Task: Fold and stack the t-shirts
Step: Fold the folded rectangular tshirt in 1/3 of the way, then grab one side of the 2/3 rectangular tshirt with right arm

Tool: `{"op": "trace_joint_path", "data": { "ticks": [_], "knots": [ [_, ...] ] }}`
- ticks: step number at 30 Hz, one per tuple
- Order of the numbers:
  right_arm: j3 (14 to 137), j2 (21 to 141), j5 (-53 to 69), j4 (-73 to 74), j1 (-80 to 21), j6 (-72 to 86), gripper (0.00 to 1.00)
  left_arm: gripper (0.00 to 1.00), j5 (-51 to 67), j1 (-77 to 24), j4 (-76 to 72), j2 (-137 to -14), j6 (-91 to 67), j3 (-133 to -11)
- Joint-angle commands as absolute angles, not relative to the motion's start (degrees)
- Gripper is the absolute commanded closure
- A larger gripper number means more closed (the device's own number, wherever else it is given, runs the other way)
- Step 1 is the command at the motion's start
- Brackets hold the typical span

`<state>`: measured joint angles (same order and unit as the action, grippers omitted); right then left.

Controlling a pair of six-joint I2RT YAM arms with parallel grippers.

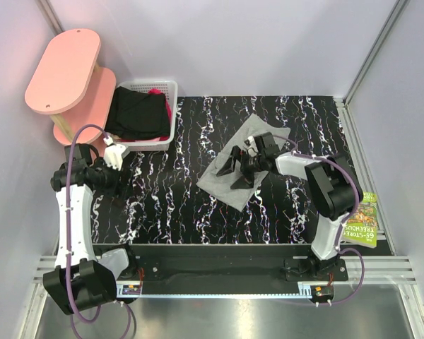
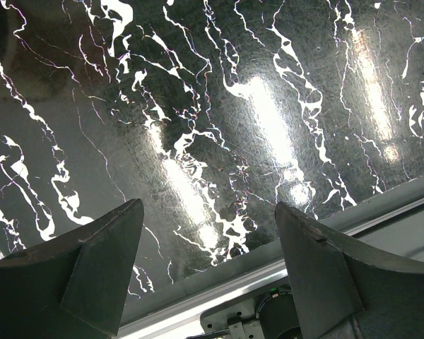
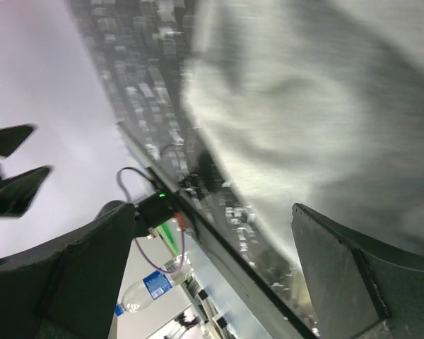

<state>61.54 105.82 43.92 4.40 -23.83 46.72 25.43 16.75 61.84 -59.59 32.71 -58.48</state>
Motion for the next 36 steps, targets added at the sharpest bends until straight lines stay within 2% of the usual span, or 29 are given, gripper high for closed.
{"op": "trace_joint_path", "data": {
  "ticks": [1, 6, 13, 15, 16, 18, 19, 20, 23, 27, 29, 32, 36],
  "knots": [
    [59.9, 110.1, 42.0, 4.0, -23.0, 44.1, 0.0, 0.19, 25.2, 16.7, 61.2, -57.7, 33.0, -58.4],
    [59.1, 110.9, 43.0, 4.2, -22.1, 44.0, 0.0, 0.19, 24.8, 16.8, 61.3, -57.4, 33.1, -58.4],
    [64.7, 103.2, 44.5, 7.5, -22.2, 44.3, 0.0, 0.19, 24.8, 16.7, 61.2, -58.4, 32.8, -59.0],
    [67.6, 101.6, 41.2, 12.8, -22.7, 39.7, 0.0, 0.19, 25.0, 16.7, 61.3, -58.5, 32.8, -59.2],
    [69.2, 99.9, 37.8, 16.4, -24.6, 36.4, 0.0, 0.19, 25.0, 16.8, 61.2, -58.7, 32.6, -59.2],
    [76.6, 99.1, 19.0, 30.9, -29.2, 26.0, 0.0, 0.19, 24.8, 16.8, 60.9, -58.9, 32.4, -59.3],
    [79.3, 99.2, 10.5, 35.4, -36.1, 23.1, 0.0, 0.19, 24.7, 17.0, 60.6, -58.8, 32.2, -59.3],
    [82.7, 99.5, -4.3, 40.6, -39.3, 19.4, 0.01, 0.19, 24.7, 17.1, 60.0, -58.9, 32.1, -59.2],
    [84.5, 100.7, -20.4, 44.7, -48.1, 16.3, 0.0, 0.18, 25.9, 18.6, 59.2, -59.4, 31.6, -59.4],
    [83.9, 103.8, -34.2, 45.8, -56.8, 13.4, 0.0, 0.18, 27.9, 22.1, 58.4, -62.6, 30.8, -59.8],
    [84.4, 107.7, -45.7, 47.6, -62.0, 12.1, 0.0, 0.18, 29.4, 23.4, 58.4, -63.5, 30.9, -60.1],
    [86.3, 113.9, -55.9, 52.1, -65.6, 13.7, 0.0, 0.18, 29.7, 24.3, 58.6, -64.1, 31.5, -60.2],
    [86.5, 117.8, -56.4, 52.6, -67.1, 14.2, 0.0, 0.18, 29.7, 24.4, 58.7, -63.3, 31.9, -60.2]
  ]
}}
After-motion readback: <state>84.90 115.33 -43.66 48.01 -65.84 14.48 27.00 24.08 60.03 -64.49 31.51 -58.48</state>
